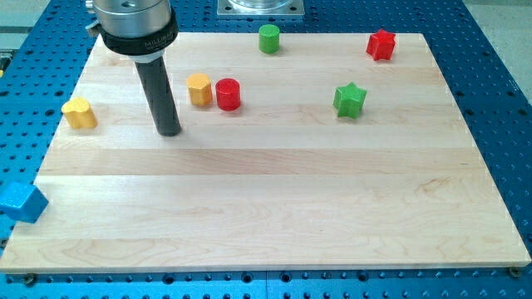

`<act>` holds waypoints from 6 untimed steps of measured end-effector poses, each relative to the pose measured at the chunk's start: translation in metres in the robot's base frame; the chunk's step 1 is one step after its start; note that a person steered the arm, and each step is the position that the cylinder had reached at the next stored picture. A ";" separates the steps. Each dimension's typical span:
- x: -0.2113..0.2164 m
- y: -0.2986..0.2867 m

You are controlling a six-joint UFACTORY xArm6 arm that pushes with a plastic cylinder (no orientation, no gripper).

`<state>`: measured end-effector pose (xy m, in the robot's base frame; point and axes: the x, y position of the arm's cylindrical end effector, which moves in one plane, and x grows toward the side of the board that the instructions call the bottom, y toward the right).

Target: Move the cube parallel to the green star

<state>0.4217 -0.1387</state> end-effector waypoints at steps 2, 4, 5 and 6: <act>0.004 0.037; 0.097 0.066; 0.188 0.010; 0.197 -0.008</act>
<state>0.6189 -0.1471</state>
